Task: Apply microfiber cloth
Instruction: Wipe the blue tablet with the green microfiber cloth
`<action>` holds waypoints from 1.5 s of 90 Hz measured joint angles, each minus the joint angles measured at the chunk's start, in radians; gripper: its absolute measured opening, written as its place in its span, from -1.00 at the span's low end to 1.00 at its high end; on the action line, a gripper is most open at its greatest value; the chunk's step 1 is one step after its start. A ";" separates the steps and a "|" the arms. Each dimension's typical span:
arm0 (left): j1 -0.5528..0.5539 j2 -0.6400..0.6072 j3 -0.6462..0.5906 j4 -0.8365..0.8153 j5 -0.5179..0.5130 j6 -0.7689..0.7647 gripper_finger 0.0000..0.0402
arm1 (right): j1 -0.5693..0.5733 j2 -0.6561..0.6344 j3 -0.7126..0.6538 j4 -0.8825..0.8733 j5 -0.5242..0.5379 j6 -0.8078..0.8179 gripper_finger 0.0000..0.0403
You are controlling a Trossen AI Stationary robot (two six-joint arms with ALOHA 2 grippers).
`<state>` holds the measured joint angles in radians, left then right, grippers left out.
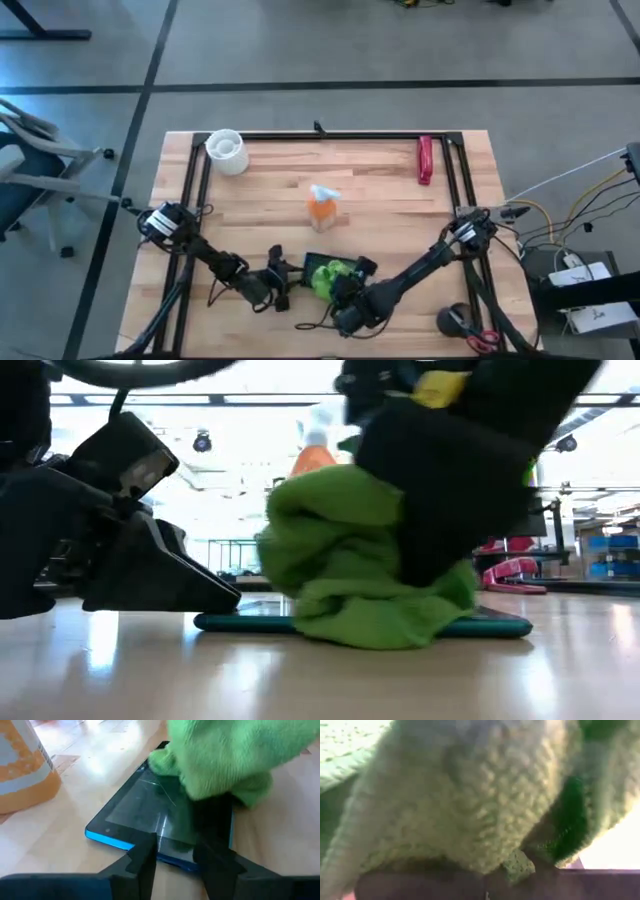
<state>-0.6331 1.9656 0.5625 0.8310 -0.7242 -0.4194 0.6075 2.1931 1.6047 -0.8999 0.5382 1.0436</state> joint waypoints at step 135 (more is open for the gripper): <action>0.000 0.000 0.015 -0.002 -0.007 -0.002 -0.47 | 0.045 0.022 0.000 0.006 0.017 0.073 -1.00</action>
<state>-0.6334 1.9656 0.5772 0.8294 -0.7311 -0.4215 0.6521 2.2153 1.6051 -0.8940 0.5554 1.1169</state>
